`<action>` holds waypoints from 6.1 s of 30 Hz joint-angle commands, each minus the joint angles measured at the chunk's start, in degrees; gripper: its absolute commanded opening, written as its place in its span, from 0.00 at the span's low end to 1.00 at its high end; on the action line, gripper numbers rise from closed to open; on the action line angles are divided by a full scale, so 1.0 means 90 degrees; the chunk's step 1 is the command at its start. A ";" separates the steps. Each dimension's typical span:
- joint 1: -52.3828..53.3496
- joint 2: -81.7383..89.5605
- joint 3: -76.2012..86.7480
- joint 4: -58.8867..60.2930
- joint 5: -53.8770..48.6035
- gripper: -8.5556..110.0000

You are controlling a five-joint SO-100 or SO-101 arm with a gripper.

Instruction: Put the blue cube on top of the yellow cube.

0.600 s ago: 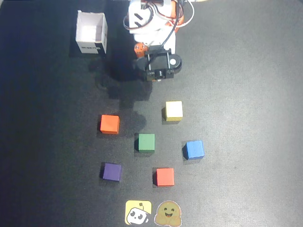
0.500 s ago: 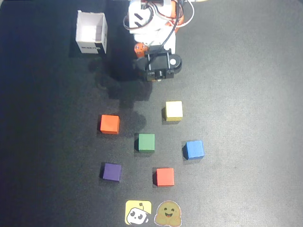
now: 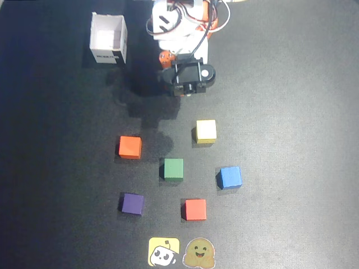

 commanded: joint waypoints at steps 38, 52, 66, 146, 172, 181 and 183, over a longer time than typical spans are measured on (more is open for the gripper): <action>-0.0029 0.0049 -0.0049 0.0020 0.0010 0.08; -0.0020 0.0049 -0.0049 0.0020 0.0010 0.08; -0.0010 0.0049 -0.0049 0.0020 0.0010 0.08; -0.1465 -0.6104 -0.4619 -0.1035 0.0693 0.18; -0.2422 -0.9189 -0.5947 -0.2500 0.1689 0.27; -0.2471 -0.9697 -0.5928 -0.3086 0.1846 0.27; -0.2471 -0.9814 -0.5928 -0.3232 0.1875 0.27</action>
